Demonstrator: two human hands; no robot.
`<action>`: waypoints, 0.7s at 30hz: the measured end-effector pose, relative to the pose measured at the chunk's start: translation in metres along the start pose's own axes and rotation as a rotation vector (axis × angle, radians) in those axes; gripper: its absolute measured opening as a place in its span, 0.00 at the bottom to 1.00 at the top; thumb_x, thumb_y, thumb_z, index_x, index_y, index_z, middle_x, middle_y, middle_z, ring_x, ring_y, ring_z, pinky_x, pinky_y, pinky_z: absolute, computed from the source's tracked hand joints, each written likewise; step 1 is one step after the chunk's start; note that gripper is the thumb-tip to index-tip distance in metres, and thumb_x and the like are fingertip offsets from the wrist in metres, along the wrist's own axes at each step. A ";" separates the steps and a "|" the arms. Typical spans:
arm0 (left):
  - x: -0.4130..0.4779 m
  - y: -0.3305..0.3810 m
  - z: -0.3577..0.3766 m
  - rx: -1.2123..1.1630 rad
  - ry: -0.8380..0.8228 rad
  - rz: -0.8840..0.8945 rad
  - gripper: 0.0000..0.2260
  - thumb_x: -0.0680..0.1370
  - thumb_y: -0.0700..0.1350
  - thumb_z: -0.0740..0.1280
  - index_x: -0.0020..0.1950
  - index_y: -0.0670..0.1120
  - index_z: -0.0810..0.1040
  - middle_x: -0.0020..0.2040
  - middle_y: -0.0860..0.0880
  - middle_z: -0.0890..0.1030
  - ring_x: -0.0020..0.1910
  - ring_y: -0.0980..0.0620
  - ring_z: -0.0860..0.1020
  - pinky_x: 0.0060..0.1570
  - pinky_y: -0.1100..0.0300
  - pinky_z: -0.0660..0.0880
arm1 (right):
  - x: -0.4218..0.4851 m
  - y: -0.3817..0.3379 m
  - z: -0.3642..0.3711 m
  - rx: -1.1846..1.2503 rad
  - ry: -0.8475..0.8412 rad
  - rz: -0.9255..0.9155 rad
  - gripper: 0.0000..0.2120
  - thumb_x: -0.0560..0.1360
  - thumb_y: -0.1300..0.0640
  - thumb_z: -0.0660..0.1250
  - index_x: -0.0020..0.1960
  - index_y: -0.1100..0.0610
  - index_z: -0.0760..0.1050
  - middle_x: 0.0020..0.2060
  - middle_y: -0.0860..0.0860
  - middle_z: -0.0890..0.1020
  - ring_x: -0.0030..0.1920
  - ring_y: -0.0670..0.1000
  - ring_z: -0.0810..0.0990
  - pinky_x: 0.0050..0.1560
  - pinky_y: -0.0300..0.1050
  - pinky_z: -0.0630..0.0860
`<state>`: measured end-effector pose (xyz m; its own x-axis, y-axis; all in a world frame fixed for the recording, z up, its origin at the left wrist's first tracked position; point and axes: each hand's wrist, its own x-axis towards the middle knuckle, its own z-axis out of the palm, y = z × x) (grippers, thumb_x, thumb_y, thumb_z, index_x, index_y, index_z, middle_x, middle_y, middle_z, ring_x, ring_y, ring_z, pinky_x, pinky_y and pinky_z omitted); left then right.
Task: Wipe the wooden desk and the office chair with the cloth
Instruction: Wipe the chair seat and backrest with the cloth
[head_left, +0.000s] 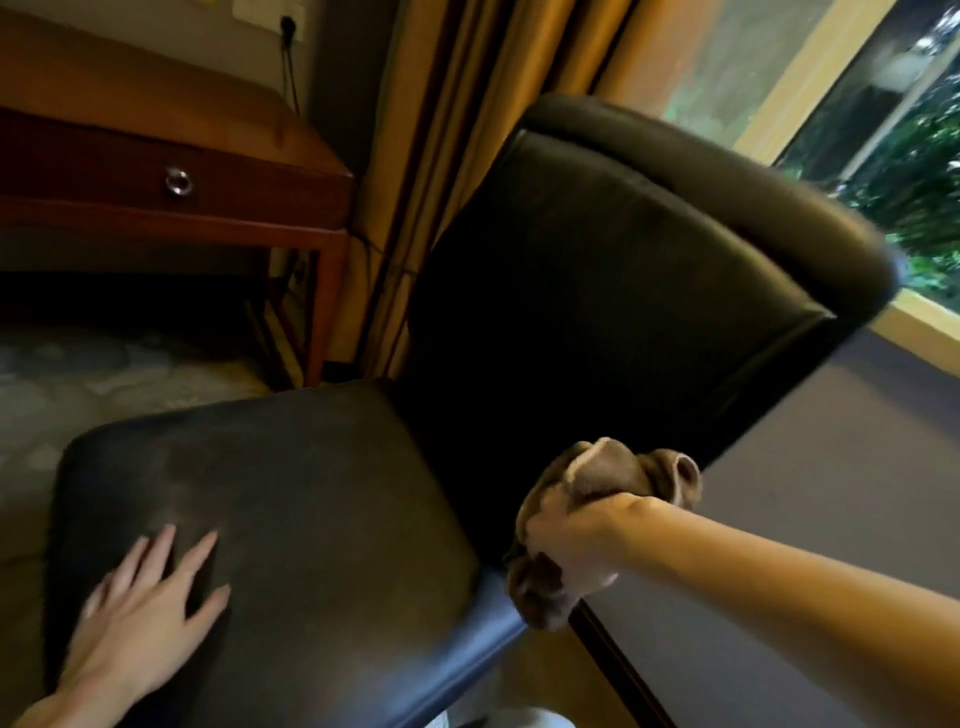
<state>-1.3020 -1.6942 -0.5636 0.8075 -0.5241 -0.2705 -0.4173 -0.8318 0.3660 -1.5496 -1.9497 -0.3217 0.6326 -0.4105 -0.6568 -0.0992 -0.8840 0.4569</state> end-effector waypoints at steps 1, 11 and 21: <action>-0.003 0.003 -0.006 -0.005 -0.020 0.012 0.31 0.81 0.69 0.50 0.82 0.64 0.47 0.85 0.53 0.46 0.83 0.49 0.48 0.79 0.51 0.54 | -0.017 0.013 -0.008 0.033 0.077 -0.001 0.20 0.80 0.48 0.67 0.68 0.58 0.75 0.66 0.63 0.76 0.68 0.67 0.73 0.68 0.67 0.67; -0.023 0.077 -0.023 0.016 -0.109 0.169 0.29 0.81 0.67 0.58 0.81 0.59 0.61 0.83 0.54 0.57 0.81 0.52 0.58 0.80 0.52 0.56 | -0.116 0.156 -0.042 -0.117 0.789 0.204 0.35 0.64 0.42 0.72 0.72 0.43 0.74 0.66 0.50 0.79 0.69 0.59 0.75 0.73 0.70 0.62; 0.079 0.141 -0.023 0.128 -0.408 0.041 0.48 0.69 0.80 0.58 0.82 0.65 0.41 0.83 0.48 0.35 0.82 0.40 0.39 0.76 0.29 0.52 | -0.057 0.217 -0.066 0.070 1.026 0.279 0.29 0.70 0.41 0.71 0.71 0.44 0.74 0.59 0.47 0.82 0.65 0.55 0.76 0.74 0.58 0.66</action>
<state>-1.2870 -1.8489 -0.5127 0.5688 -0.5651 -0.5976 -0.5146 -0.8113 0.2773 -1.5561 -2.1030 -0.1454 0.9221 -0.2441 0.3002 -0.3636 -0.8120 0.4565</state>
